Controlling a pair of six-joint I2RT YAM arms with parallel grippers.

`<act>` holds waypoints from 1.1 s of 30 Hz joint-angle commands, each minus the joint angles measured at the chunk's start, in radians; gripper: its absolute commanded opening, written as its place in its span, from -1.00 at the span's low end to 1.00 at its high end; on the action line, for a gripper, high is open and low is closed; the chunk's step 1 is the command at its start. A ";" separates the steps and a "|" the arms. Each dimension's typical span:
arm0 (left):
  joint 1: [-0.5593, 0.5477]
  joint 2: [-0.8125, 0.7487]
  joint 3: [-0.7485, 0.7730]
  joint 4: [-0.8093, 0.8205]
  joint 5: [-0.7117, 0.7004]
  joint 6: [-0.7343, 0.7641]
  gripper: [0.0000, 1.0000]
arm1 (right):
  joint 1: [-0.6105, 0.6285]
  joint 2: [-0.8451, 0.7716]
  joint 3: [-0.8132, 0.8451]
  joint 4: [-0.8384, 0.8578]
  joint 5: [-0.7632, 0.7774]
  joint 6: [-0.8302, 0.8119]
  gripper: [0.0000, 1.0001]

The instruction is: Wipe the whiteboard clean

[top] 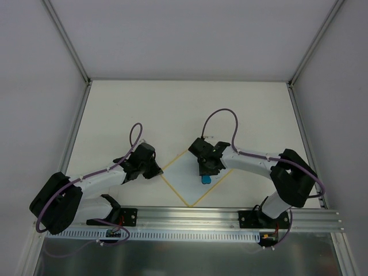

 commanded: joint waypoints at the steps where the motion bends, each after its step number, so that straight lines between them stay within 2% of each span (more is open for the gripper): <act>1: -0.002 0.020 0.004 -0.065 -0.040 0.005 -1.00 | 0.012 0.038 -0.038 -0.040 -0.076 0.049 -0.99; 11: 0.001 -0.008 -0.018 -0.068 -0.041 0.005 -1.00 | -0.267 -0.106 -0.176 -0.040 0.021 0.006 -0.99; 20: 0.009 -0.014 -0.024 -0.067 -0.037 0.005 -1.00 | -0.384 -0.225 -0.250 -0.043 0.064 -0.021 -1.00; 27: 0.009 -0.010 -0.019 -0.065 -0.034 0.011 -1.00 | -0.367 -0.111 -0.123 -0.041 0.030 -0.074 -0.99; 33: 0.007 -0.005 -0.021 -0.067 -0.034 0.010 -1.00 | -0.313 0.070 0.095 -0.041 -0.005 -0.080 -0.99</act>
